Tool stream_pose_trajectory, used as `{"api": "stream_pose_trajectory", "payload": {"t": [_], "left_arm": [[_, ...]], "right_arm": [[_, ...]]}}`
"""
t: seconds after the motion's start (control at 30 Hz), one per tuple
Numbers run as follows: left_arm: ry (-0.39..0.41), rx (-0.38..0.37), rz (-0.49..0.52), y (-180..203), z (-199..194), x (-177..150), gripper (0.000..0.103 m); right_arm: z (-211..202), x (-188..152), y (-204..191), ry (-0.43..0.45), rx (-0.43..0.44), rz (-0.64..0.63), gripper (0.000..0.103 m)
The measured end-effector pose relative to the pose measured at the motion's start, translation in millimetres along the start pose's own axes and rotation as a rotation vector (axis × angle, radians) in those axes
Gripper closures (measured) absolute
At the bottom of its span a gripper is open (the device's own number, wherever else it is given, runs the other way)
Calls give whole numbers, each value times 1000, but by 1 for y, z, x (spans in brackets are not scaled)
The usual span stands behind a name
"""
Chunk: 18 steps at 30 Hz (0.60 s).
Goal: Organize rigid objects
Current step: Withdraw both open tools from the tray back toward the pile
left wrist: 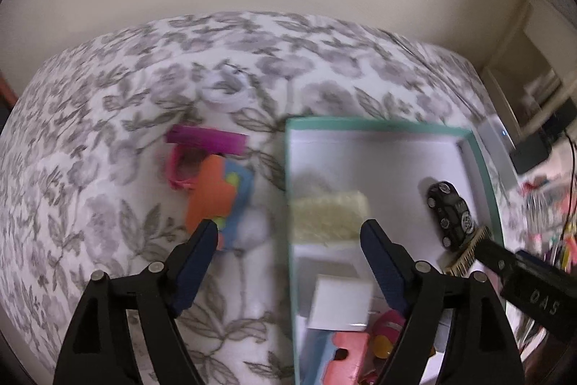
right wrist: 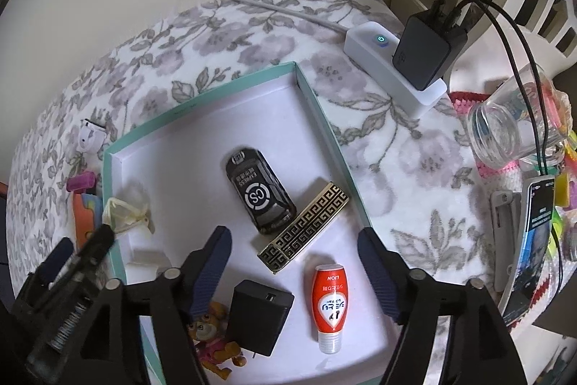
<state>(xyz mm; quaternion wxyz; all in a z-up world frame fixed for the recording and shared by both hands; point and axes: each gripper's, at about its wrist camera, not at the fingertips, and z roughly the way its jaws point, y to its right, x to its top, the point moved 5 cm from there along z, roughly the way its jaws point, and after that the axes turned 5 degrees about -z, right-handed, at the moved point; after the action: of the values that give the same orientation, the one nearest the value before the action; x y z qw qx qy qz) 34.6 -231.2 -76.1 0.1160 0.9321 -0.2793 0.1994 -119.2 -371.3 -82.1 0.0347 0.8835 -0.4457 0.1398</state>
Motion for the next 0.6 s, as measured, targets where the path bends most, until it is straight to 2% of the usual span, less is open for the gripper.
{"api": "stream_pose_trajectory", "payload": {"t": [0.17, 0.23, 0.3, 0.47, 0.6], "left_arm": [[1, 19, -74, -27, -2, 8, 21], [-5, 20, -113, -39, -2, 12, 21], [-11, 23, -161, -52, -2, 15, 21], [-21, 50, -265, -86, -2, 18, 21], [-32, 81, -332, -111, -2, 19, 11]], "right_arm": [[0, 0, -10, 3, 1, -35, 19], [-2, 1, -14, 10, 0, -42, 15], [-4, 1, -17, 21, 5, -45, 7], [-12, 3, -29, 50, 18, -63, 2], [-13, 1, -40, 51, 18, -82, 1]]}}
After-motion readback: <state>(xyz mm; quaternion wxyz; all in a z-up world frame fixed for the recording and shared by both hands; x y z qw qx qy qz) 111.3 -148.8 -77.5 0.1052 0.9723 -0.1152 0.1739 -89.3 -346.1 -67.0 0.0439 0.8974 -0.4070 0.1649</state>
